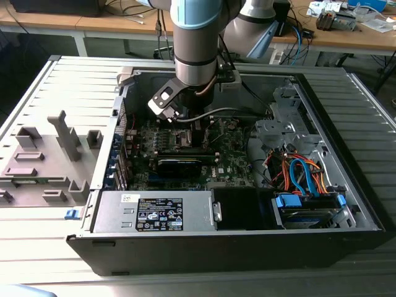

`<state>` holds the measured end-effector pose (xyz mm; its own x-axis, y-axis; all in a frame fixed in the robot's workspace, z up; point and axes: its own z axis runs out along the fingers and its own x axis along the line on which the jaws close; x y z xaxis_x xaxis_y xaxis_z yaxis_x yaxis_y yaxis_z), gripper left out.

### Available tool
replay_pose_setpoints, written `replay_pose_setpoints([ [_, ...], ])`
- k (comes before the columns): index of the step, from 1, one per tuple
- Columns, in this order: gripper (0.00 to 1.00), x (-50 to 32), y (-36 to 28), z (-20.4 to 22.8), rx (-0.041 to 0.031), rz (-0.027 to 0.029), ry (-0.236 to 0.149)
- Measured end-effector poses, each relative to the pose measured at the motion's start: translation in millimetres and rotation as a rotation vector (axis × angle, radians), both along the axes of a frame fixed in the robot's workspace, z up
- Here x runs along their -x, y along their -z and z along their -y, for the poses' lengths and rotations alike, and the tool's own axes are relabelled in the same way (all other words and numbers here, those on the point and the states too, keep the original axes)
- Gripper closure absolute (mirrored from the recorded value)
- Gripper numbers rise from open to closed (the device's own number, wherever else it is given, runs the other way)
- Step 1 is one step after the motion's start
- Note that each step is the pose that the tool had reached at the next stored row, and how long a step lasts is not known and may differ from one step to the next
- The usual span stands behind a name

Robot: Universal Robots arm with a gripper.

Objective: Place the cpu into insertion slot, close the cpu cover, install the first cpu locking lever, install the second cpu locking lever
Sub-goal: 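Place the cpu into insertion slot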

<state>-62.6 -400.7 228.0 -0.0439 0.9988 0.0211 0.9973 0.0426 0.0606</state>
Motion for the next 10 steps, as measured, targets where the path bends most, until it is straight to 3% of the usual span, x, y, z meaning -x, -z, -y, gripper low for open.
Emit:
replay_pose_setpoints([
  [10,0.45,0.8,3.4,-1.7,-0.0002,0.0001,0.0],
])
